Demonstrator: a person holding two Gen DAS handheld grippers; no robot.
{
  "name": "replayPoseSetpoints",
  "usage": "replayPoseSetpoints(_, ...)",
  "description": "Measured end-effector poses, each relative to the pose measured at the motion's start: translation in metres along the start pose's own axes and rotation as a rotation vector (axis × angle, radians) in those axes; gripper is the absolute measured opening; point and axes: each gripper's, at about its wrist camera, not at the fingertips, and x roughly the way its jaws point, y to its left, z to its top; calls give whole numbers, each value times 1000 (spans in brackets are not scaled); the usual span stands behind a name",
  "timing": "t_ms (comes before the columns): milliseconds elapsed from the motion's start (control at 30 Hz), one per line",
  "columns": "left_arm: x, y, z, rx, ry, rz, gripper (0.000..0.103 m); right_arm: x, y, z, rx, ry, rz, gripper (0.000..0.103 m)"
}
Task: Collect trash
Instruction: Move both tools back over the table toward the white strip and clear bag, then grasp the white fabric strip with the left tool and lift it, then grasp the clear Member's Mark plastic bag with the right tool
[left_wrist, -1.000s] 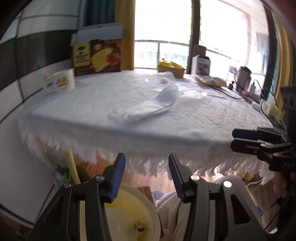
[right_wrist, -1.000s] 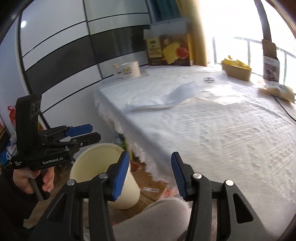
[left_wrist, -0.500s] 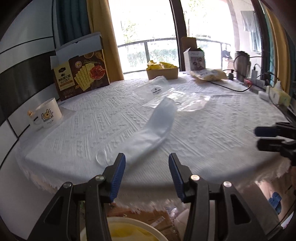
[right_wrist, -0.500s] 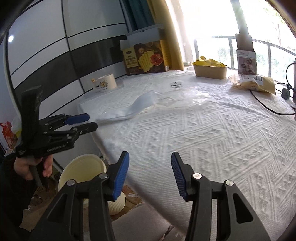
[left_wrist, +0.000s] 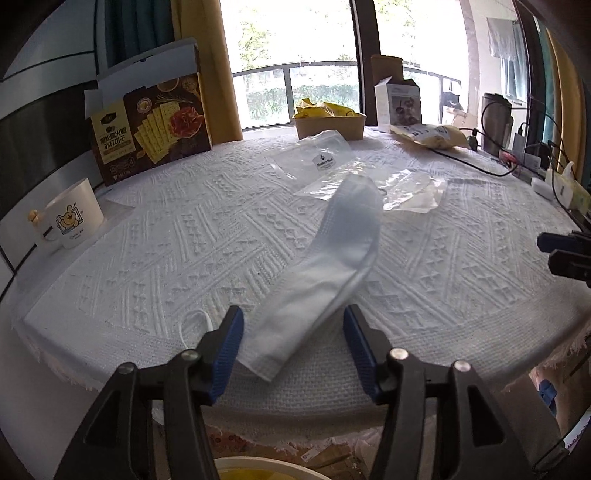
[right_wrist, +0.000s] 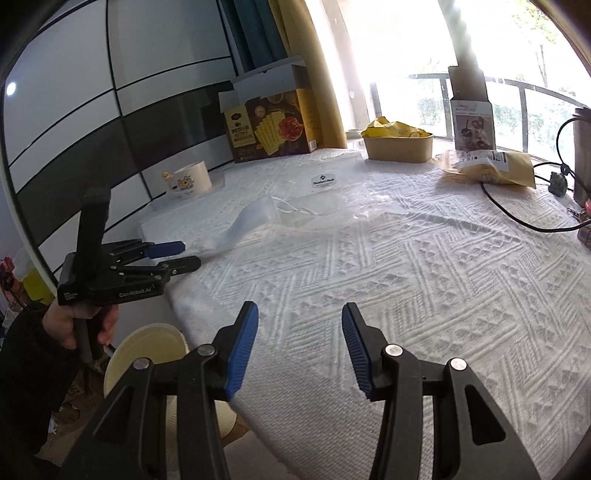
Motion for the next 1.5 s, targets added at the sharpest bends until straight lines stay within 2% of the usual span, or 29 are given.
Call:
replayPoseSetpoints(100,2,11,-3,-50,-11,-54,60,2,0,0,4,10,-17,45)
replayPoseSetpoints(167,1,11,-5,-34,-30,-54,59,3,3,1,1,15,-32,45)
replayPoseSetpoints(200,1,10,-6,-21,-39,-63,45,4,4,1,-3,17,-39,45)
replayPoseSetpoints(300,-2,8,-8,-11,-63,-75,15,9,9,5,-22,28,-58,45)
replayPoseSetpoints(400,-7,11,-14,-55,-90,-94,9,20,13,9,-44,55,-82,45)
replayPoseSetpoints(600,-26,29,-29,-161,-146,-122,8,40,27,20,-105,100,-138,45)
replayPoseSetpoints(933,-65,71,-54,-303,-223,-87,8,83,62,56,-320,167,-267,47)
replayPoseSetpoints(1067,-74,82,-62,-328,-242,-85,8,108,72,63,-475,178,-406,50)
replayPoseSetpoints(1200,-76,90,-68,-355,-248,-96,8,133,72,68,-525,230,-411,50)
replayPoseSetpoints(1433,-74,98,-72,-367,-243,-96,8,152,73,83,-623,229,-468,50)
replayPoseSetpoints(1500,-76,100,-72,-370,-245,-90,8,158,70,82,-633,239,-461,50)
